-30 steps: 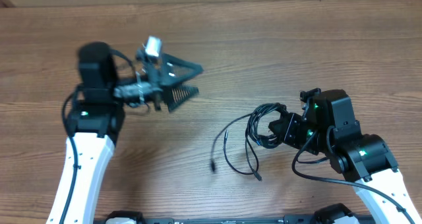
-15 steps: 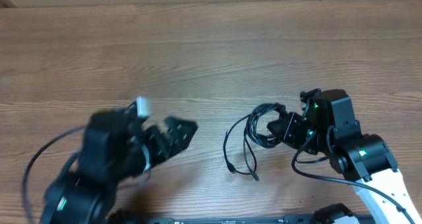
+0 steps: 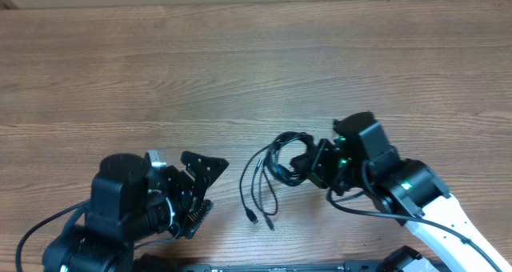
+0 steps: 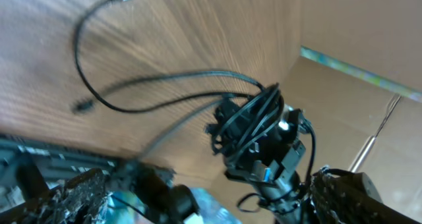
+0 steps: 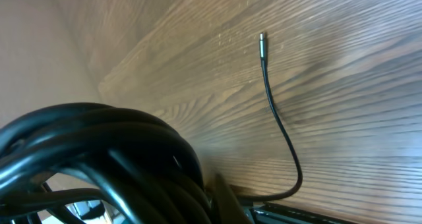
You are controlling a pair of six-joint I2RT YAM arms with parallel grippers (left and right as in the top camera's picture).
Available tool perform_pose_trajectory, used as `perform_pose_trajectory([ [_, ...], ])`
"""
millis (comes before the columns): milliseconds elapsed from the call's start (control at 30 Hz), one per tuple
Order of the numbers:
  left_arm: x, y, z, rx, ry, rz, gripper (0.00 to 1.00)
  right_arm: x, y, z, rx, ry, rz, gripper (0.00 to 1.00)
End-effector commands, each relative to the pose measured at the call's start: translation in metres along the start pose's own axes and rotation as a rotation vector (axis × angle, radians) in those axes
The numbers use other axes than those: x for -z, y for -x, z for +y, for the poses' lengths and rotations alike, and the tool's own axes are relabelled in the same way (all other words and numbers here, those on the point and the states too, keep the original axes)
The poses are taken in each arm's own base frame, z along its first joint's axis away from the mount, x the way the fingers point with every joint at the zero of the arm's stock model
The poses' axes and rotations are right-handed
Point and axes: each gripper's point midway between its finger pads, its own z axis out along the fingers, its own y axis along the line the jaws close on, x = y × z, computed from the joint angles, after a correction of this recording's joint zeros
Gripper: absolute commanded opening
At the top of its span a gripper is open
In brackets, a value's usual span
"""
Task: Untangle cables
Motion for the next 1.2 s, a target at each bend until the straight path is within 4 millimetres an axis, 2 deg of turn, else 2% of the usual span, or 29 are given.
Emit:
perform_pose_trajectory([
  [0, -0.011, -0.007, 0.003, 0.221, 0.046, 0.070, 1.00, -0.001, -0.012, 0.027, 0.004, 0.064, 0.033, 0.04],
  [200, -0.030, -0.012, 0.004, 0.442, 0.139, 0.149, 0.99, -0.002, -0.025, 0.052, 0.091, 0.147, 0.043, 0.04],
  [333, -0.045, -0.013, 0.005, 0.514, 0.207, 0.199, 0.99, -0.003, -0.030, 0.057, 0.111, 0.163, 0.047, 0.04],
  [467, -0.064, -0.009, 0.001, 0.542, 0.247, 0.241, 1.00, -0.003, -0.030, 0.057, 0.112, 0.163, 0.049, 0.04],
  [700, -0.100, 0.009, -0.005, 0.558, 0.274, 0.242, 1.00, -0.005, -0.041, 0.058, 0.134, 0.164, 0.076, 0.04],
  [833, -0.118, 0.026, -0.008, 0.468, 0.255, 0.202, 0.96, -0.006, -0.050, 0.060, 0.172, 0.169, 0.094, 0.04],
  [933, -0.128, 0.044, -0.021, 0.343, 0.182, 0.144, 0.94, -0.007, -0.057, 0.058, 0.191, 0.159, 0.111, 0.04],
  [1167, -0.129, 0.059, -0.095, -0.065, -0.134, 0.104, 0.90, -0.009, -0.072, 0.049, 0.289, 0.126, 0.151, 0.04],
])
